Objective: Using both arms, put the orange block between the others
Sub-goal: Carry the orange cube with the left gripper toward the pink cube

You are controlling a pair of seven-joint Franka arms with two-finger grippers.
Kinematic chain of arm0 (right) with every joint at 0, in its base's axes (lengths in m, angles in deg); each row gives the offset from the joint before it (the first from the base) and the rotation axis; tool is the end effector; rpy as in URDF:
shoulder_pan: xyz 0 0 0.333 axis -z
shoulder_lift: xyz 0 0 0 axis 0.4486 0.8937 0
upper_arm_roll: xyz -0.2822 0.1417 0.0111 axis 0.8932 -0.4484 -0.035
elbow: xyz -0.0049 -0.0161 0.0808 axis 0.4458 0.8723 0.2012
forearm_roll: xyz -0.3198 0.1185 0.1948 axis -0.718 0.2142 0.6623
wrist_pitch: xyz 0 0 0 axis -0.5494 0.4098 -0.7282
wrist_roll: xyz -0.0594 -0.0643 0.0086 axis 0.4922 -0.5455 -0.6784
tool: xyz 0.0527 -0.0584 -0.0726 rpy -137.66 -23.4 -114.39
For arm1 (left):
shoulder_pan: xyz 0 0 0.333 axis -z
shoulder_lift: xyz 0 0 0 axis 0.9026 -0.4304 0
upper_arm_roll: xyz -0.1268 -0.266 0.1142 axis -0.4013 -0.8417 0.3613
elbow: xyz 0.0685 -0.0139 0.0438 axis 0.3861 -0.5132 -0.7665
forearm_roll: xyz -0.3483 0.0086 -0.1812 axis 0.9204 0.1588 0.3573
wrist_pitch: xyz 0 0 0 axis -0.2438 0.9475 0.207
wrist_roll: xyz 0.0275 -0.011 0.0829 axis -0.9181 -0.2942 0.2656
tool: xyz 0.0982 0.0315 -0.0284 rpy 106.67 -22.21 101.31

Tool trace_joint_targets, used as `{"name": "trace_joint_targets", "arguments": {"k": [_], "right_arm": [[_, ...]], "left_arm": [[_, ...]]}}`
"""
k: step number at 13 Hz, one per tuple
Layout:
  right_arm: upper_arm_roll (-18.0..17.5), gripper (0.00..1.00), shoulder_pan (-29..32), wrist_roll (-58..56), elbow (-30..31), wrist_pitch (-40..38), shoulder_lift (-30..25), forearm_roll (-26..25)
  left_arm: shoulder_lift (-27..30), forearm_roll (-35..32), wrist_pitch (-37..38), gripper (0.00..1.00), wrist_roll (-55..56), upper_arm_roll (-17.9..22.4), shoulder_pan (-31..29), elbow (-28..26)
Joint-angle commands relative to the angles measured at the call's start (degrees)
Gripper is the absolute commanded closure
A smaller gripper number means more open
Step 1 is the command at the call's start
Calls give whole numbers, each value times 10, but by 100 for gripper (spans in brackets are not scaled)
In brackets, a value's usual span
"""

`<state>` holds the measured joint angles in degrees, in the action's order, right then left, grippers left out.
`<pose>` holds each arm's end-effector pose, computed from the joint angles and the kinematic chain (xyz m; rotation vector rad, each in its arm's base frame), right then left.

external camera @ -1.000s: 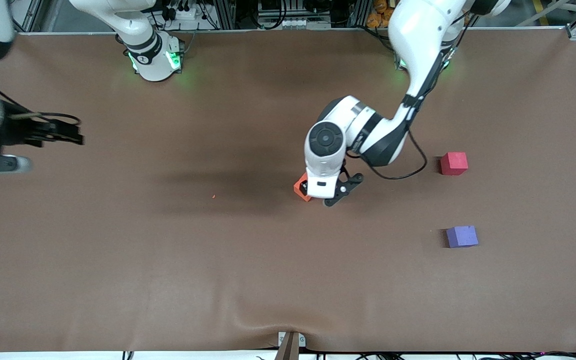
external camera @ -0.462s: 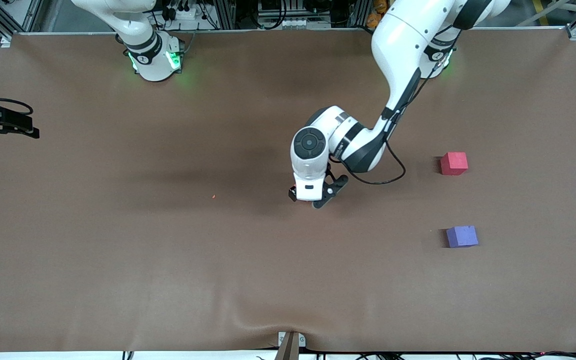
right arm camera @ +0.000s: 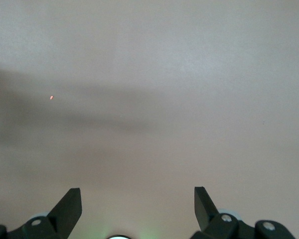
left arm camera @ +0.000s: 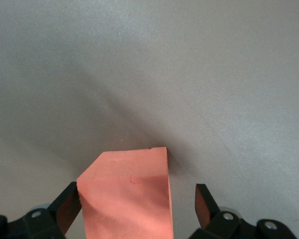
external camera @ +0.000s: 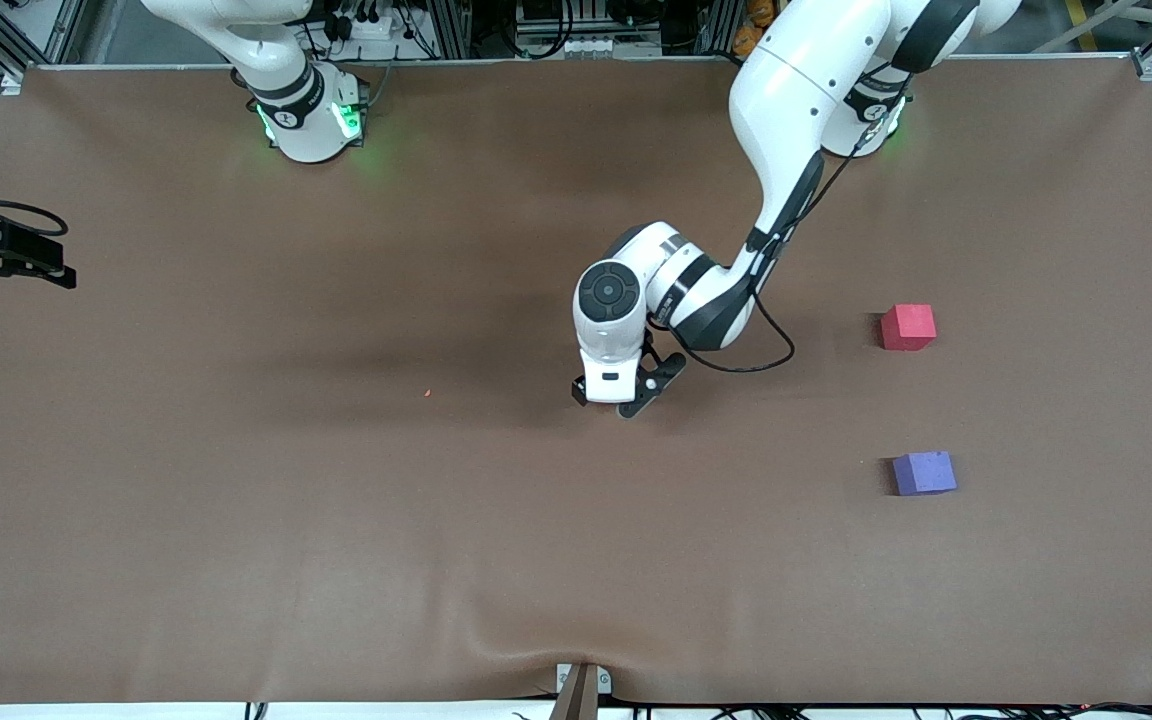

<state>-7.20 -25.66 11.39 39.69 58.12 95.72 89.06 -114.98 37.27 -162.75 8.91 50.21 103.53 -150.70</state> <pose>0.5778 -0.0492 0.6151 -3.1023 -0.2267 0.1756 0.5257 -0.4893 0.2058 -2.8805 -1.1205 0.0245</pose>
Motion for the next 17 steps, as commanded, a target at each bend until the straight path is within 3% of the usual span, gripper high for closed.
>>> {"name": "trace_joint_targets", "arguments": {"k": [1,3,4,7,11,17], "right_arm": [[8,0,-6,-5,6,-3,-11,-2],[8,0,-6,-5,4,-5,-9,-2],[8,0,-6,-7,3,-5,-9,-6],[8,0,-7,-7,3,-5,-9,-7],[7,0,-8,-7,3,-5,-8,-6],[5,0,-9,-7,3,-5,-9,-7]], "left_arm": [[-8,-19,-1,40,19,4,8,11],[-8,-19,-1,90,17,4,8,11],[-4,-19,-1,100,11,5,7,11],[26,-26,17,100,-5,15,-6,10],[127,-42,170,100,-191,11,-74,-9],[273,-19,193,100,-502,6,-231,-147]]}}
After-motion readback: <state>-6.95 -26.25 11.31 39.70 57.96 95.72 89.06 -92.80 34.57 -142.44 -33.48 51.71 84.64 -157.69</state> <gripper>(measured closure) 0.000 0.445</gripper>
